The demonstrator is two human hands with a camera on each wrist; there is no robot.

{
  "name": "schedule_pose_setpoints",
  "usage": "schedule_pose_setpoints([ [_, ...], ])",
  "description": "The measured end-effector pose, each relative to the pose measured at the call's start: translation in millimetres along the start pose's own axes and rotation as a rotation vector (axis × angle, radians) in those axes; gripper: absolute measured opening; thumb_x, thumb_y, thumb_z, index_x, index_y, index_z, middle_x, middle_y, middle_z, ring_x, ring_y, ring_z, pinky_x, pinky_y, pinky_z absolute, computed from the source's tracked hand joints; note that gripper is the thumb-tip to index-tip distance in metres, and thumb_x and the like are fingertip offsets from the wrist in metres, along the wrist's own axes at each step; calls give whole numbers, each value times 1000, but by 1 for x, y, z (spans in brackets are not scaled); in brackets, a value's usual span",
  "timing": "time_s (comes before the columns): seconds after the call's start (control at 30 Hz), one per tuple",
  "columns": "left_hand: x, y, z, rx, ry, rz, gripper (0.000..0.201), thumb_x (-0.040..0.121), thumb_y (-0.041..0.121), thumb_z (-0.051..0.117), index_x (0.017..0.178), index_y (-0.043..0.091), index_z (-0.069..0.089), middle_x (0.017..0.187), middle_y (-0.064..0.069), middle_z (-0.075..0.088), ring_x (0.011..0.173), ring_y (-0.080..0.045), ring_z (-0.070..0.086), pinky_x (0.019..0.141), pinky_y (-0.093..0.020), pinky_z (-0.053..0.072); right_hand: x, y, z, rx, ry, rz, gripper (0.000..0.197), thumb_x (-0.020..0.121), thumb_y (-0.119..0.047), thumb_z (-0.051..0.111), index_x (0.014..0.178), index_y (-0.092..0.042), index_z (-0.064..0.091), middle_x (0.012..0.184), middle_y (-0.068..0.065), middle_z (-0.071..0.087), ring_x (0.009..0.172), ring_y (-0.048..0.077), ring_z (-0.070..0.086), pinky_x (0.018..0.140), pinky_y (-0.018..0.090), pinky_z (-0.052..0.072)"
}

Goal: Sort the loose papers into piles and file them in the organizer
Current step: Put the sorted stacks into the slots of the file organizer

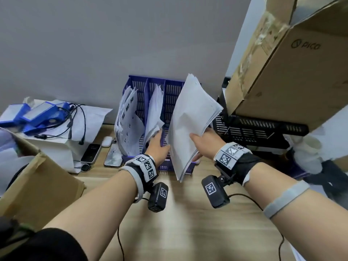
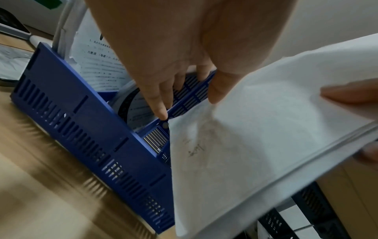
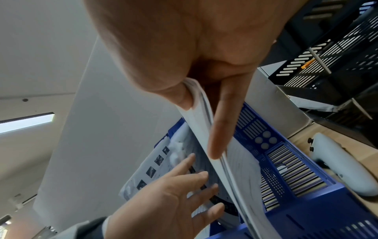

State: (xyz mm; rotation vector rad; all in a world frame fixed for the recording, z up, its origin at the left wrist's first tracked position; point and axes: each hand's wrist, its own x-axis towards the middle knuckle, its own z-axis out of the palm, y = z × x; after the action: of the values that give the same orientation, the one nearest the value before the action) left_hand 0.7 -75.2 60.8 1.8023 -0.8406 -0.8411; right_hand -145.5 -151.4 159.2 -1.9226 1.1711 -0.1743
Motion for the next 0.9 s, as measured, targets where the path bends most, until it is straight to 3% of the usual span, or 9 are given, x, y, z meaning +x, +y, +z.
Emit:
schedule_pose_setpoints([
  [0.1,13,-10,-13,30,33,-27,69,92,6,53,154,16,23,144,-9,44,127,-32,49,105,-31,37,16,-12,12,-11,-30,24,36,95,-24,44,124,-4,53,112,15,61,90,42,70,82,49,58],
  [0.2,22,-16,-21,9,11,-53,57,94,4,51,147,6,32,116,4,50,109,-23,54,94,-31,43,30,-25,23,-37,0,71,32,97,-20,47,123,-2,53,115,18,59,104,43,66,86,48,57],
  [0.27,28,-23,-24,19,-9,-63,58,94,9,54,148,10,32,123,1,52,111,-21,54,97,-32,44,37,-34,28,-60,2,99,34,98,-19,47,126,0,51,123,23,59,114,42,61,95,44,52],
  [0.43,34,-28,-30,47,-53,-60,57,96,14,54,148,14,31,98,5,51,74,-9,51,67,-16,47,63,-45,44,-109,92,3,45,89,-24,46,134,-21,39,97,14,68,79,36,69,69,51,60],
  [0.5,35,-29,-31,30,-79,-64,63,95,14,55,151,18,27,111,2,57,89,-16,61,79,-20,52,67,-50,51,-148,57,21,38,90,-24,44,127,-16,45,87,15,69,74,35,70,64,51,61],
  [0.6,36,-31,-30,-35,-162,-74,61,86,19,64,142,24,41,130,-6,60,118,-30,60,99,-49,51,69,-58,60,-189,15,8,27,93,-15,37,114,-4,49,82,22,70,69,38,71,66,47,61],
  [0.7,39,-35,-27,-47,-262,-80,53,80,22,71,125,18,45,87,4,60,74,-20,60,62,-35,53,70,-63,67,-235,81,-70,16,95,-7,37,107,-7,47,79,13,60,69,32,60,64,35,50],
  [0.77,46,-36,-25,-34,-231,-90,52,75,32,71,120,21,46,88,2,59,73,-21,58,61,-36,52,71,-65,70,-195,126,-116,13,94,-9,37,101,-6,47,80,15,60,64,27,60,63,33,50],
  [0.9,62,-38,-19,131,-131,-51,35,91,28,53,124,16,49,87,-7,62,68,-27,61,59,-38,54,77,-52,68,-78,145,-80,44,82,-19,37,125,-13,44,80,16,72,69,34,72,68,46,61],
])
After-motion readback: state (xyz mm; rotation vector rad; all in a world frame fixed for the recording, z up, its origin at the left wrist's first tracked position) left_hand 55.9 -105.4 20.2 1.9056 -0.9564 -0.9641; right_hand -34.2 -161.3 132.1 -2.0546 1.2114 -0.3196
